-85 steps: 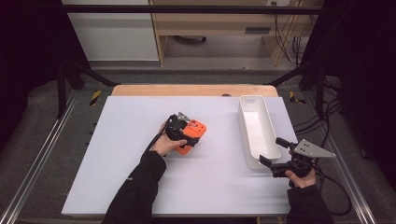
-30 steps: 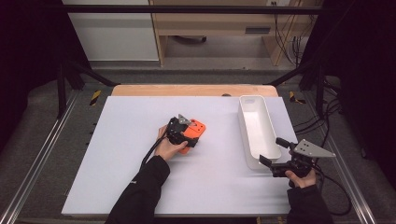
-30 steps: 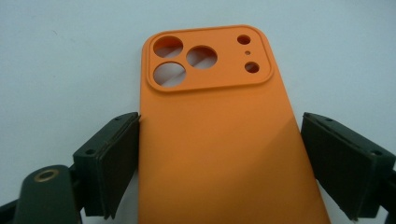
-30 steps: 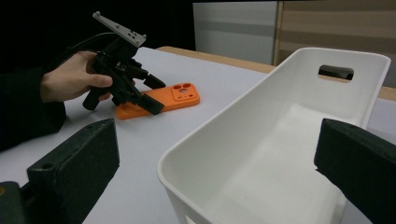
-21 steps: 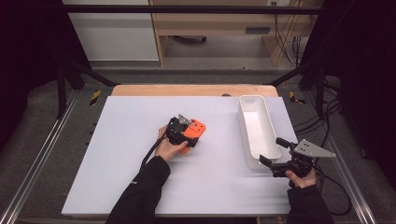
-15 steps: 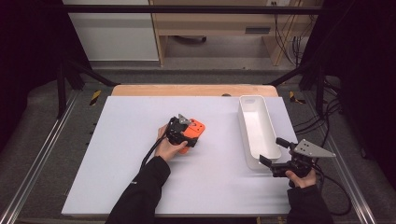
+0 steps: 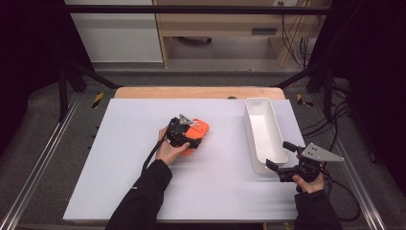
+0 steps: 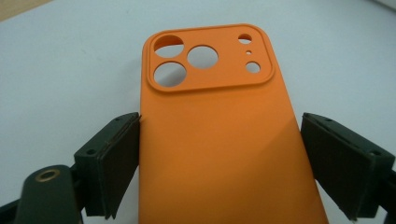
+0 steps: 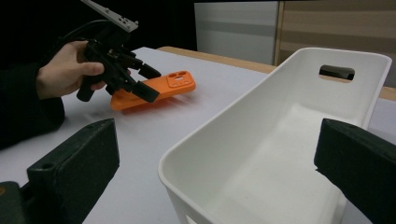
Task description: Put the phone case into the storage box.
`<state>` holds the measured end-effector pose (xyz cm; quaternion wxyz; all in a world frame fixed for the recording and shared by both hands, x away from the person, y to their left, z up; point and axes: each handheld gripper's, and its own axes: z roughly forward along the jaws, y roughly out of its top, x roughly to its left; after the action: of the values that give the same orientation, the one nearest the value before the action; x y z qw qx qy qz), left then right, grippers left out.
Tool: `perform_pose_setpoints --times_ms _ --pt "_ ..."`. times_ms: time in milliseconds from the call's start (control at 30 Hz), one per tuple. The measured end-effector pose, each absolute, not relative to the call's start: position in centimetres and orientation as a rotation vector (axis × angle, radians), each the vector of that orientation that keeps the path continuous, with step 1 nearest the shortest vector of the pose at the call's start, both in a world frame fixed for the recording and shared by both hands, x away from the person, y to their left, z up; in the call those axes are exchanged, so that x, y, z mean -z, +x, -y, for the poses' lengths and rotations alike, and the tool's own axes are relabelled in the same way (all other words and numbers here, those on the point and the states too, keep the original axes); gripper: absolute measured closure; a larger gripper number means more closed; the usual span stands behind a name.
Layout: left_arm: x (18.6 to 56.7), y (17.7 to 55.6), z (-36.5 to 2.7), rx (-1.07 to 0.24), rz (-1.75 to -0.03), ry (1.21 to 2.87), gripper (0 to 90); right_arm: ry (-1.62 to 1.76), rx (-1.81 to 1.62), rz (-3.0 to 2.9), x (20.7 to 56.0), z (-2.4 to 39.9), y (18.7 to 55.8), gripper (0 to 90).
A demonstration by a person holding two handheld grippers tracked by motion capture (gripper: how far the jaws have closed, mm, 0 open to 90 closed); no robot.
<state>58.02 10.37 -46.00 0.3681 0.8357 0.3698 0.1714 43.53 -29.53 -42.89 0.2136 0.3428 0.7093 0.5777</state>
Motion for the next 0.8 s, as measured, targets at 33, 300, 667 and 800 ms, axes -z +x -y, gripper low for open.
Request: perform_pose_setpoints --times_ms 33,300,667,800 --pt "45.7 57.9 -10.5 -0.439 -0.941 2.141 13.5 0.952 -1.603 -1.968 42.9 29.5 43.5 0.4" --pt "43.7 56.7 -11.2 -0.45 -0.896 2.101 13.5 0.951 -1.605 -1.968 42.9 29.5 43.5 0.4" --pt "41.7 54.5 -12.5 -0.469 -0.818 2.085 13.5 0.942 -1.604 -1.973 42.9 29.5 43.5 0.4" --pt "41.2 53.8 -13.2 -0.474 -0.799 2.079 13.5 0.939 -1.601 -1.975 42.9 29.4 43.5 0.4"
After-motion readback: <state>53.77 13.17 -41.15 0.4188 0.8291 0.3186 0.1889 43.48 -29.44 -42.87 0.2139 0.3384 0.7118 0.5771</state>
